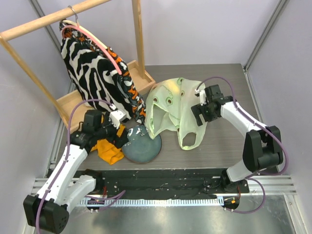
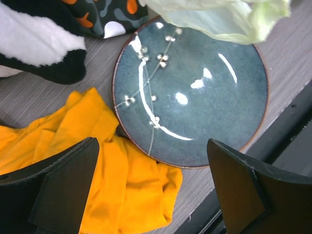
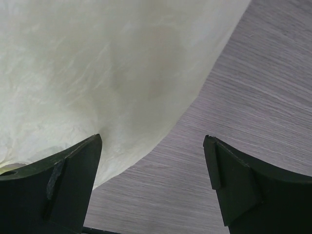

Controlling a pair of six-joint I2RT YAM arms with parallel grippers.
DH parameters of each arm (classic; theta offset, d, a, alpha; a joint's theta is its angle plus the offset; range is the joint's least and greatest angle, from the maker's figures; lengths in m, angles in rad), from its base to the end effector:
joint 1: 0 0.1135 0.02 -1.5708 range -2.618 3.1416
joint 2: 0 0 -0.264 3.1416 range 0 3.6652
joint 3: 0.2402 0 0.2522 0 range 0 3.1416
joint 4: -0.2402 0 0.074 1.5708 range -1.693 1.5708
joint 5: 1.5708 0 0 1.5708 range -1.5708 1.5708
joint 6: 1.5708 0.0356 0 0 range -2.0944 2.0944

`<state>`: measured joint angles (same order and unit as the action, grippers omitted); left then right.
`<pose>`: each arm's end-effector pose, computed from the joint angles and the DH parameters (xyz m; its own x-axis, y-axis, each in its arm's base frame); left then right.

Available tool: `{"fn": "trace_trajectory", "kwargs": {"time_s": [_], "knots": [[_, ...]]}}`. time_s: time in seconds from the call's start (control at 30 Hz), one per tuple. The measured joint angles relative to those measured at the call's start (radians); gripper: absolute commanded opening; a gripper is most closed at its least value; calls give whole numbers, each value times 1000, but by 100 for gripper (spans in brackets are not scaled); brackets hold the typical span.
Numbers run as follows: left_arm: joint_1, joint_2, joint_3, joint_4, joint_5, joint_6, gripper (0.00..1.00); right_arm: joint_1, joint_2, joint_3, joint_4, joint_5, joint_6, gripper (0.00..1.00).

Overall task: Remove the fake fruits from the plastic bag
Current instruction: Adjust the plastic bag at the center of the board.

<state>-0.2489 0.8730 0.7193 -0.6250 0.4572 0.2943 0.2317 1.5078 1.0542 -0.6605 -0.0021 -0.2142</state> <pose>0.1677 -0.0588 0.2632 -0.4990 0.3954 -0.7712 0.7004 0.7080 -0.0902 0.2902 0.0685 0.2252 -0.8046 -0.4082 -0.4313 -0.4109 0.9070 -0.0919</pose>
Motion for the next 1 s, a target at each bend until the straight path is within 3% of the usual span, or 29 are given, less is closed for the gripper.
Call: {"fn": "trace_trajectory", "kwargs": {"time_s": [0.17, 0.27, 0.47, 0.57, 0.73, 1.0], "knots": [[-82, -136, -16, -31, 31, 10, 95, -11, -5, 145, -100, -40, 28, 84], [-167, -195, -11, -35, 78, -9, 96, 31, -118, 185, -148, -146, -43, 84], [-366, -114, -10, 56, 71, -118, 96, 380, -368, 21, -188, -254, -251, 80], [-391, -28, -42, 150, 20, -207, 93, 476, -352, -92, -208, -228, -305, 80], [-404, 98, -55, 214, -98, -344, 91, 501, -254, -147, -200, -176, -329, 81], [-407, 108, -73, 366, -128, -525, 94, 552, -256, -193, -93, -115, -305, 82]]}}
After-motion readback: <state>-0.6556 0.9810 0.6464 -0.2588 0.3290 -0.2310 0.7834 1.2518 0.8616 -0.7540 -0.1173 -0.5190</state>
